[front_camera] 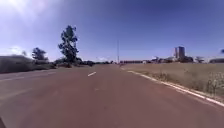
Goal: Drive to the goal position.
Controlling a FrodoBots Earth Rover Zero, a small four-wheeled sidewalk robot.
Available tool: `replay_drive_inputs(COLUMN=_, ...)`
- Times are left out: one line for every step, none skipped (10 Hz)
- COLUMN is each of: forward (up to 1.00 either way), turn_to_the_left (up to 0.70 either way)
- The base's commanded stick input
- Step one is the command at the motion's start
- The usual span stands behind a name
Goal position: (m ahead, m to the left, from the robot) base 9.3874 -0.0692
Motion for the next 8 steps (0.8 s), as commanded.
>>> replay_drive_inputs(forward=1.0, turn_to_the_left=0.0)
replay_drive_inputs(forward=1.0, turn_to_the_left=0.0)
replay_drive_inputs(forward=1.0, turn_to_the_left=0.0)
replay_drive_inputs(forward=1.0, turn_to_the_left=0.0)
replay_drive_inputs(forward=1.0, turn_to_the_left=0.0)
replay_drive_inputs(forward=1.0, turn_to_the_left=0.0)
replay_drive_inputs(forward=1.0, turn_to_the_left=0.0)
replay_drive_inputs(forward=1.0, turn_to_the_left=0.0)
